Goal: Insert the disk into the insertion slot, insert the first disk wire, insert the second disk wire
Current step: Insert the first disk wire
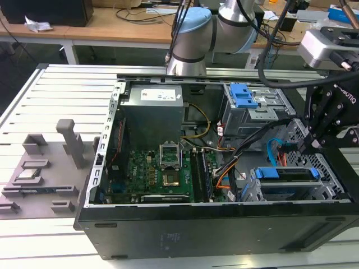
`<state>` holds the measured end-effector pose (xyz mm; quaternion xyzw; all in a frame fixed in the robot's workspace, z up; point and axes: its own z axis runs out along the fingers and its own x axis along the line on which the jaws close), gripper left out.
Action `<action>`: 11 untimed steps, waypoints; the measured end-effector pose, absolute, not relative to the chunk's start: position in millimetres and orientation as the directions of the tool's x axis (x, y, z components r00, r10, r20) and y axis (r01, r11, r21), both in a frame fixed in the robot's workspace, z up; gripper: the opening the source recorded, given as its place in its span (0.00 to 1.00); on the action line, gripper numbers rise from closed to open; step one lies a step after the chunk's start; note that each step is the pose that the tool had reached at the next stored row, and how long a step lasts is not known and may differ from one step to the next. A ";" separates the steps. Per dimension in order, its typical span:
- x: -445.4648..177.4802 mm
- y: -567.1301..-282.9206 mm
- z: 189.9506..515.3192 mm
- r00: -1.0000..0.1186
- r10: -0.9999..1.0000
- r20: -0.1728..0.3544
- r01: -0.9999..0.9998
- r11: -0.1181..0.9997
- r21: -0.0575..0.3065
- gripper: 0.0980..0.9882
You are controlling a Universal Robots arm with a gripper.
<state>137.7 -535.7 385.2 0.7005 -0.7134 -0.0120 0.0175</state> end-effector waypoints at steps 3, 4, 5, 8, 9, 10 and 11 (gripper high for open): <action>145.2 -519.6 380.5 -0.018 -1.000 0.016 -0.999 0.019 0.041 0.01; 145.8 -509.5 377.0 -0.018 -1.000 0.019 -0.999 0.019 0.041 0.01; 145.8 -505.9 374.6 -0.018 -1.000 0.020 -0.999 0.019 0.041 0.01; 145.9 -502.3 370.2 -0.018 -1.000 0.022 -0.999 0.019 0.041 0.01; 145.9 -502.3 370.2 -0.018 -1.000 0.022 -0.999 0.019 0.041 0.01; 145.9 -502.3 370.1 -0.018 -1.000 0.022 -0.999 0.019 0.041 0.01; 145.9 -502.3 370.1 -0.018 -1.000 0.021 -0.999 0.019 0.041 0.01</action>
